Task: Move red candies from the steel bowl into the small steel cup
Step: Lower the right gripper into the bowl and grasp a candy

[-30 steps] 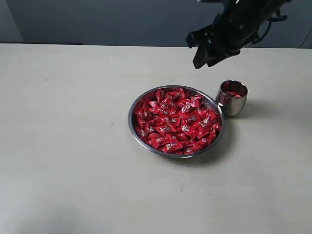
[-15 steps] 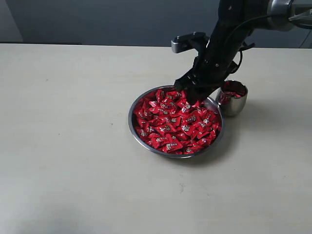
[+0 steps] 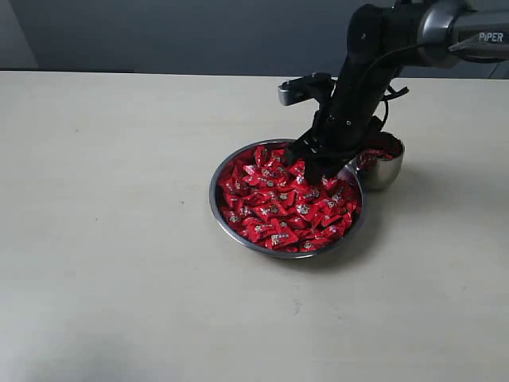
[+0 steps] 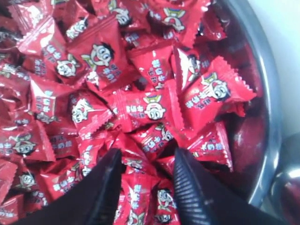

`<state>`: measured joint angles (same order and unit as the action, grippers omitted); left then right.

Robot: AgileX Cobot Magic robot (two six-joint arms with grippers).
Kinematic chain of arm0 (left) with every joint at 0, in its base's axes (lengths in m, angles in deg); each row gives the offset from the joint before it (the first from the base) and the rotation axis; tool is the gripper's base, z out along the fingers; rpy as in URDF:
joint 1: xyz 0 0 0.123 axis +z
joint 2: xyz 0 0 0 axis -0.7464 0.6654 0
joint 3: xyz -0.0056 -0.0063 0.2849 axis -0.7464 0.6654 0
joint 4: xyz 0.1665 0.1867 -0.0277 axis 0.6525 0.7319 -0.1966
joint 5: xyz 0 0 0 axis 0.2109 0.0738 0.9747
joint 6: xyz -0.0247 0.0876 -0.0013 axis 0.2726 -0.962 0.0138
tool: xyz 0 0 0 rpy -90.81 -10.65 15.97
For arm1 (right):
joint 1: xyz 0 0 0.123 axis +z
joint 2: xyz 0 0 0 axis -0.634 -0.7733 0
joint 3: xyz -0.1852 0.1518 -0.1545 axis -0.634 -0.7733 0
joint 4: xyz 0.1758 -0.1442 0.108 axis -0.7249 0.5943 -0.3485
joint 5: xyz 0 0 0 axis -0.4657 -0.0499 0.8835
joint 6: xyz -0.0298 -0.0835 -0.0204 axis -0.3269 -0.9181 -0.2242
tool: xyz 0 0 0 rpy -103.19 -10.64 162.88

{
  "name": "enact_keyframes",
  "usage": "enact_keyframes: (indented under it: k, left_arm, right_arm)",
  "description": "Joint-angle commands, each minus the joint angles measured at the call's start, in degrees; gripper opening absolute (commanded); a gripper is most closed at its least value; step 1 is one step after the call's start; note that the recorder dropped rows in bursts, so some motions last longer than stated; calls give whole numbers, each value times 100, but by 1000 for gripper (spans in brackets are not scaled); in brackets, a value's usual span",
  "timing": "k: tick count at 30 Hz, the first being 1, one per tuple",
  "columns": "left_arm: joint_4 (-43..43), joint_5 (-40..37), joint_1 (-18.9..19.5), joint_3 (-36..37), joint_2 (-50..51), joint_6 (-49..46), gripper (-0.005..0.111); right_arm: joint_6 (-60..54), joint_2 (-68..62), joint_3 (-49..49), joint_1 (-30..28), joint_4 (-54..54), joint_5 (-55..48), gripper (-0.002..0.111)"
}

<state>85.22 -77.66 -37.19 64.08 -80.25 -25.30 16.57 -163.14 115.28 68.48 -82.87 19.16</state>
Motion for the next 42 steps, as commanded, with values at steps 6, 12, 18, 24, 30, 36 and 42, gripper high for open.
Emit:
enact_keyframes:
  k: [6,12,18,24,30,36,42]
  left_arm:
    - [11,45,-38,11,-27,8,0]
    - [11,45,-38,11,-27,8,0]
    - [11,45,-38,11,-27,8,0]
    - [11,45,-38,11,-27,8,0]
    - [11,45,-38,11,-27,8,0]
    - [11,45,-38,11,-27,8,0]
    - [11,45,-38,11,-27,8,0]
  right_arm:
    - [-6,-106,-8,-6,36,86,37]
    - [-42,-108,-8,-6,-95,119,37]
    - [-42,-108,-8,-6,-174,131,37]
    - [-53,-108,-8,-6,-242,131,37]
    - [-65,-108,-8,16,-240,59,37]
    - [-65,-108,-8,25,-225,-24,37]
    - [-65,-108,-8,40,-225,-103,37]
